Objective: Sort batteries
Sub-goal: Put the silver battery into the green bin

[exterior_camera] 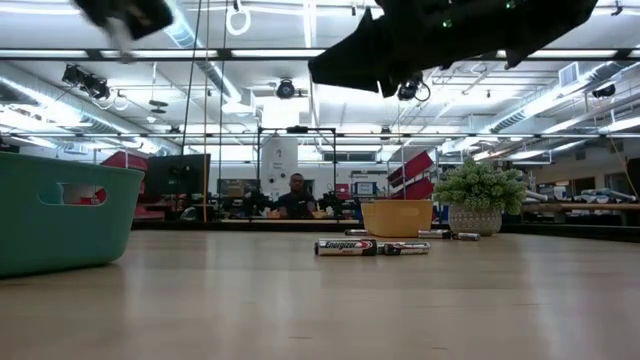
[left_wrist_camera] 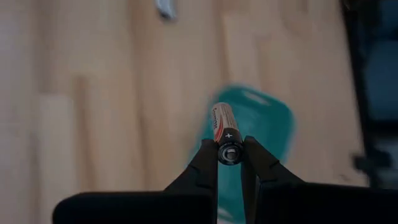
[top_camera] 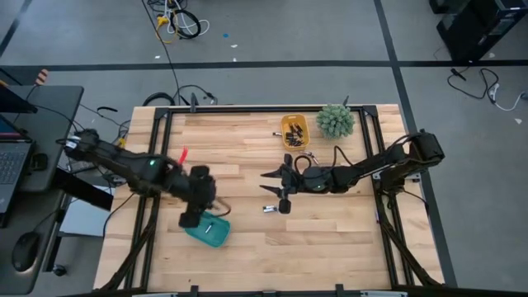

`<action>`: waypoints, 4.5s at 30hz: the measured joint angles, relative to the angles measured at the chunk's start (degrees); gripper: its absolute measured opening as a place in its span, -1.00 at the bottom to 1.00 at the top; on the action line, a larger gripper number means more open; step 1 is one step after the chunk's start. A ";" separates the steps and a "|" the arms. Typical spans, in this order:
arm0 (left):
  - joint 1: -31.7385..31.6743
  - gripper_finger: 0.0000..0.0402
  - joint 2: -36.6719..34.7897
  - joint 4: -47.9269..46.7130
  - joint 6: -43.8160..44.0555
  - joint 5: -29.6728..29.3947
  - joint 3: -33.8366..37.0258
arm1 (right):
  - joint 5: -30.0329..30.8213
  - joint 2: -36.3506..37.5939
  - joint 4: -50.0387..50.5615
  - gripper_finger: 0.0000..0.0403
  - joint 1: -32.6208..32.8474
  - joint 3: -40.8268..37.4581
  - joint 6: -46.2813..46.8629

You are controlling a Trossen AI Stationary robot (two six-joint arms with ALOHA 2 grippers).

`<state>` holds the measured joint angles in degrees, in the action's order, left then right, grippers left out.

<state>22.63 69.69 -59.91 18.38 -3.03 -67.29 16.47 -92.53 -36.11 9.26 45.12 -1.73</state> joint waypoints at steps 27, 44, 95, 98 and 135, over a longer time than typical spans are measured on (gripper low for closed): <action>13.49 -0.85 15.94 -10.19 10.27 -3.54 0.07 | 0.00 -0.20 2.90 -0.26 0.50 0.00 3.21; 13.38 -0.81 21.56 -9.87 7.09 -6.19 0.11 | -0.02 -0.20 3.62 -0.26 0.50 0.00 3.64; 13.36 -0.77 21.64 -8.82 6.42 -12.38 0.13 | -0.04 -0.20 4.16 -0.26 0.50 0.00 3.62; 13.36 -0.77 21.64 -8.80 6.42 -12.43 0.13 | -0.03 -0.20 4.47 -0.26 0.48 0.00 3.62; 13.34 -0.47 21.59 -8.82 7.38 -15.14 0.13 | -0.04 -0.22 6.65 -0.26 0.55 -0.02 5.81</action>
<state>35.97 91.29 -68.73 25.76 -18.17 -67.16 16.43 -92.75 -29.45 9.80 45.10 4.08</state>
